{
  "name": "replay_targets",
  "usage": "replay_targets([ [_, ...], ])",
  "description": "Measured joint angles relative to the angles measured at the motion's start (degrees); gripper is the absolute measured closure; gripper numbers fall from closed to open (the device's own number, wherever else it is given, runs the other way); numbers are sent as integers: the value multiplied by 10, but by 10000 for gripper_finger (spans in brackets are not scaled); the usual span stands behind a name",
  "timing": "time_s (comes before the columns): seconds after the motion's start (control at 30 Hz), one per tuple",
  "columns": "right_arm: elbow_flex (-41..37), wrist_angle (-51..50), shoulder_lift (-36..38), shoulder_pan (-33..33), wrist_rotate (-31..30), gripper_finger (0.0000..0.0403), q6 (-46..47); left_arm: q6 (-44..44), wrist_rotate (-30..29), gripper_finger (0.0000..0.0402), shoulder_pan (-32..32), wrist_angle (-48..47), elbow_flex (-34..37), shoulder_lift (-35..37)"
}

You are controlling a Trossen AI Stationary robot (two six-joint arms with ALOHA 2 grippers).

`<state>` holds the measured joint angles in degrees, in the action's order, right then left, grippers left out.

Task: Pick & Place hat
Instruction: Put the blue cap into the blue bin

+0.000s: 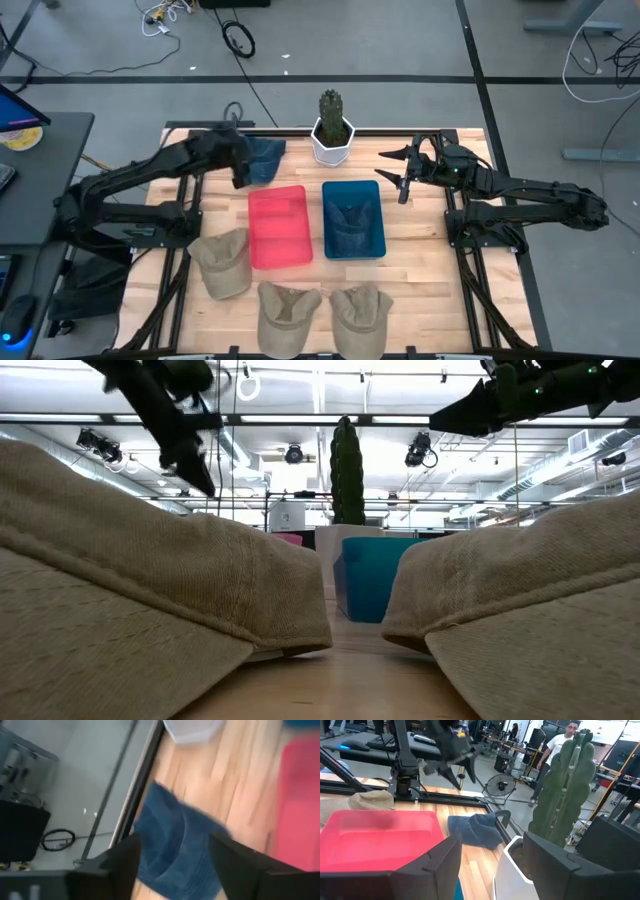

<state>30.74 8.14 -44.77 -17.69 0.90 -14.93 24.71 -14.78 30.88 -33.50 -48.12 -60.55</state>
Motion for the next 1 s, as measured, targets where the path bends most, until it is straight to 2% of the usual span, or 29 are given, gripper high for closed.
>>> replay_targets([
  [0.1, 0, 0, 0, 0, 0, 188, 1, 32, 39, 117, 32, -2, -10, -51],
  [0.2, 0, 0, 0, 0, 0, 188, 6, 50, 75, 101, 64, -37, -28, -105],
  [0.3, 0, 0, 0, 0, 0, 188, 8, 72, 111, 102, 99, -63, -43, -151],
  [0.5, 0, 0, 0, 0, 0, 188, 8, 117, 106, 121, 151, -67, -64, -219],
  [0.8, 0, 0, 0, 0, 0, 188, 12, 180, 115, 126, 209, -53, -69, -257],
  [1.0, 0, 0, 0, 0, 0, 188, 14, 191, 164, 126, 232, -20, -69, -257],
])
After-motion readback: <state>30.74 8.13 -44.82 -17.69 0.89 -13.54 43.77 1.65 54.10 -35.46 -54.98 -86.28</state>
